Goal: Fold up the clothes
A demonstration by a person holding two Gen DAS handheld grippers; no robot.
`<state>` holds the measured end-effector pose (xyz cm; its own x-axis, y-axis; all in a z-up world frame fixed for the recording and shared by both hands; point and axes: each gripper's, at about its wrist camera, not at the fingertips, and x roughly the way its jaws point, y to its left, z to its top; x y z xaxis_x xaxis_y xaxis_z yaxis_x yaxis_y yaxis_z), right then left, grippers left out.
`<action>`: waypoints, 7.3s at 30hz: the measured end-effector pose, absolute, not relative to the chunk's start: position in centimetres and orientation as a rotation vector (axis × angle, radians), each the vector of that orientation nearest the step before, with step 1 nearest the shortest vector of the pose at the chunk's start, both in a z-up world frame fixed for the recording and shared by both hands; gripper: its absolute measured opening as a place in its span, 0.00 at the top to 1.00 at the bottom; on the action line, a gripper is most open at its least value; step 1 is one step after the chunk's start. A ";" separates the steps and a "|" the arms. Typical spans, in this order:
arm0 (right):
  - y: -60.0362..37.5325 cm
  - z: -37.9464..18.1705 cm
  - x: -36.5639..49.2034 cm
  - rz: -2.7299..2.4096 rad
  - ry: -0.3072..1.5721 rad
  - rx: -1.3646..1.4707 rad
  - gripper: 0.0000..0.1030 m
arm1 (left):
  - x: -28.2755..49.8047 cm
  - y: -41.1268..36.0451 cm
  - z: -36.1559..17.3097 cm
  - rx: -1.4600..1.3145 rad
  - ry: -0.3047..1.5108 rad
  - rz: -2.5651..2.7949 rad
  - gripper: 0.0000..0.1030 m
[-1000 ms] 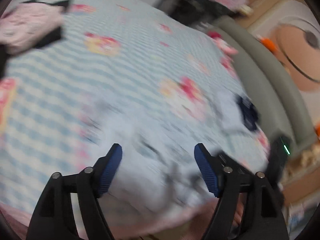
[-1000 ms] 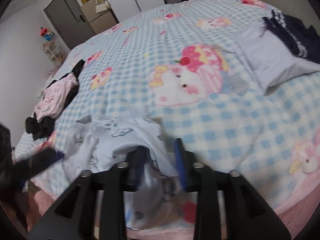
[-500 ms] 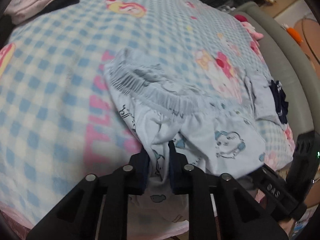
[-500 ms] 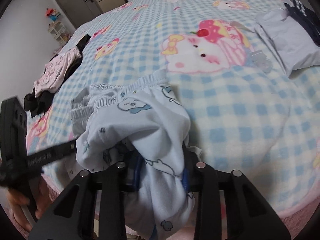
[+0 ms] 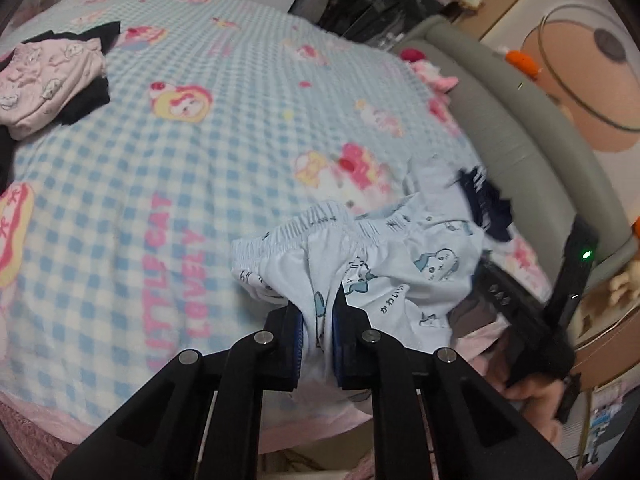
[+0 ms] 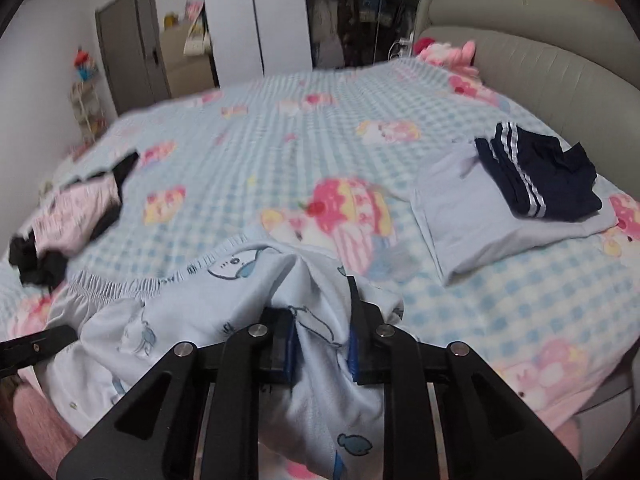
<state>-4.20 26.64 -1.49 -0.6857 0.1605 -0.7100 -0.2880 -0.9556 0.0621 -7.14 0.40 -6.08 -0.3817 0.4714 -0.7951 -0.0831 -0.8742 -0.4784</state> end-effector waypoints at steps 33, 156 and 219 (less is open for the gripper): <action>26.7 -9.6 -3.3 2.613 0.500 -1.538 0.43 | -9.3 2.9 -12.8 -1.657 -0.470 2.233 0.83; 25.1 -8.2 -6.2 2.613 0.293 -1.463 0.69 | -11.7 -4.9 -10.7 -1.598 -0.470 2.613 0.69; 28.4 -2.1 -2.5 2.663 0.431 -1.128 0.82 | -6.0 -1.4 -6.9 -1.486 0.037 2.613 0.47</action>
<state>-2.52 28.45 -2.06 -0.6822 0.0841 -0.7263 -0.3088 -0.9336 0.1819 -6.04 -1.44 -6.87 -0.5044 0.1048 -0.8571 -0.1293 -0.9906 -0.0450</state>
